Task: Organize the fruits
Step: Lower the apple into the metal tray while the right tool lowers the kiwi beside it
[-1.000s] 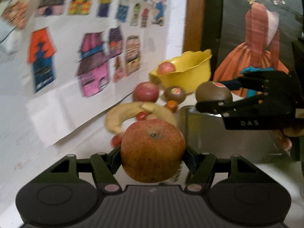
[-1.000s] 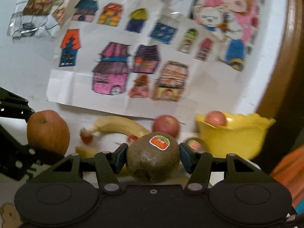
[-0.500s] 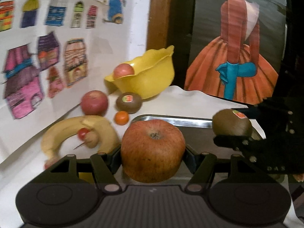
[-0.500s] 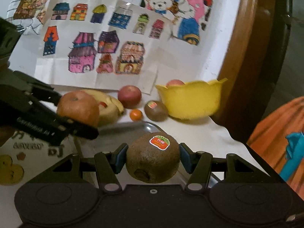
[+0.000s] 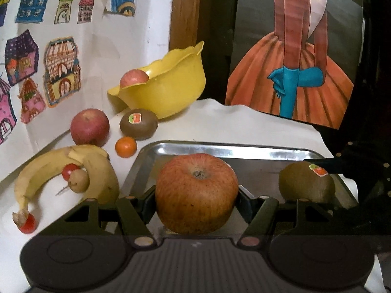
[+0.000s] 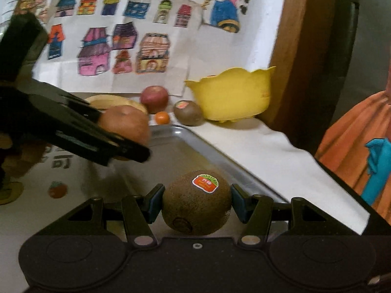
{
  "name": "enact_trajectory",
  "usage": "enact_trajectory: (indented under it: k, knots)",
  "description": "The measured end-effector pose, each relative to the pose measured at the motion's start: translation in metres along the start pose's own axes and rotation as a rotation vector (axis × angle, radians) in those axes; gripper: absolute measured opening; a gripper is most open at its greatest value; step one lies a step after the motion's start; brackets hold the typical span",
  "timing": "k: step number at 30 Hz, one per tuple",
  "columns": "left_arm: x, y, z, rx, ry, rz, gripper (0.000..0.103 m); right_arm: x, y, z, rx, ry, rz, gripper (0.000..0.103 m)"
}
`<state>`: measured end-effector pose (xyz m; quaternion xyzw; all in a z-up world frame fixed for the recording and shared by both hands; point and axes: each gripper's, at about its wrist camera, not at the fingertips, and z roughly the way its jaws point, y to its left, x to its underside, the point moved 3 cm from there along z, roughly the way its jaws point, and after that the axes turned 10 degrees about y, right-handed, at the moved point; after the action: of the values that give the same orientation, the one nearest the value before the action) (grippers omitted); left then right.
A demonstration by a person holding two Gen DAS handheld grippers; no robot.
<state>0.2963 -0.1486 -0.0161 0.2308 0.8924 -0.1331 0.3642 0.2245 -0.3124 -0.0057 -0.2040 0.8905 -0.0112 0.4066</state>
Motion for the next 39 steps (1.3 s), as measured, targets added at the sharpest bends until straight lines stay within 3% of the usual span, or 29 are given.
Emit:
enact_trajectory:
  k: [39]
  knots:
    - [0.01, 0.012, 0.009, -0.015, 0.053, -0.025, 0.07, -0.009, 0.025, 0.02, -0.054, 0.032, -0.024, 0.06]
